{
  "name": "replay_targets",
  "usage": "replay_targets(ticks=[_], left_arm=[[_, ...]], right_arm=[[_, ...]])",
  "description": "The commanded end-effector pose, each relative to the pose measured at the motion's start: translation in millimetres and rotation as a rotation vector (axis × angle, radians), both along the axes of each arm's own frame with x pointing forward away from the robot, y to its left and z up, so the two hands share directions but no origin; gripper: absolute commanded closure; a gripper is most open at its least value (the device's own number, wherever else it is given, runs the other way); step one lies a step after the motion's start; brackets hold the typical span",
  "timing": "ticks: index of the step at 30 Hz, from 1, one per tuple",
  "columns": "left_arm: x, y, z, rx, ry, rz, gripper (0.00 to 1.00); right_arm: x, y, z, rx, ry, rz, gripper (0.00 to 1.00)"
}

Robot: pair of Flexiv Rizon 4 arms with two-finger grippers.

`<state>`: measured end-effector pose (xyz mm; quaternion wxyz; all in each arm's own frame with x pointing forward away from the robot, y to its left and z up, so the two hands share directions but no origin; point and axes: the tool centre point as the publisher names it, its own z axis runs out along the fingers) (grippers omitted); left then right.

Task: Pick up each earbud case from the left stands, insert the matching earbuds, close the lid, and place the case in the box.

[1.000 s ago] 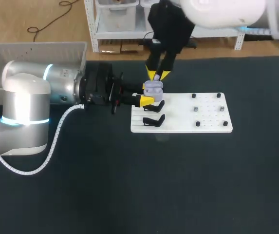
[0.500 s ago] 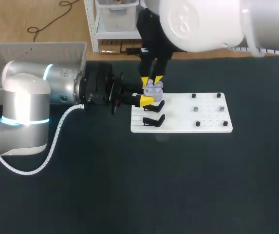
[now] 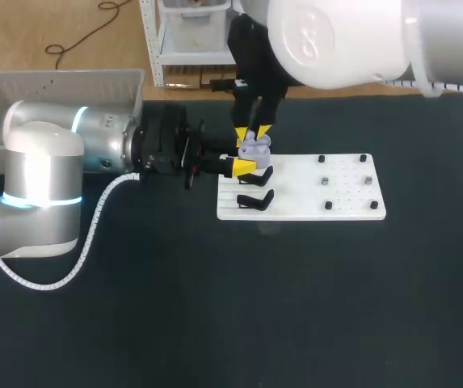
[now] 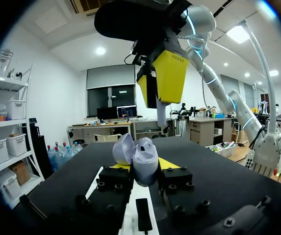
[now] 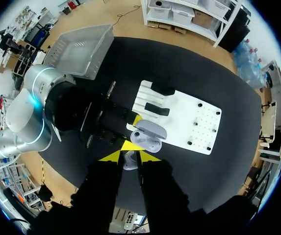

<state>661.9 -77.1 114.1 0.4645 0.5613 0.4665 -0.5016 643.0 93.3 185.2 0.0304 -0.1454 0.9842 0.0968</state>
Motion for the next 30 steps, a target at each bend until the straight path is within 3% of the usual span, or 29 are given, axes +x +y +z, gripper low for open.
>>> replay_targets(ticks=[1,11,30], left_arm=[[-1.4,-0.1,-0.3,-0.001,-0.002,0.005,1.00],[-1.4,-0.1,-0.3,-0.001,-0.002,0.005,1.00],[-1.4,-0.1,-0.3,-0.001,-0.002,0.005,1.00]], right_arm=[[2.5,-4.2,-3.0,0.000,-0.020,0.009,1.00],[15.6,-5.6,-20.9,0.021,-0.035,0.078,1.00],[9.9,0.1,-23.2,0.024,-0.037,0.148,1.00]])
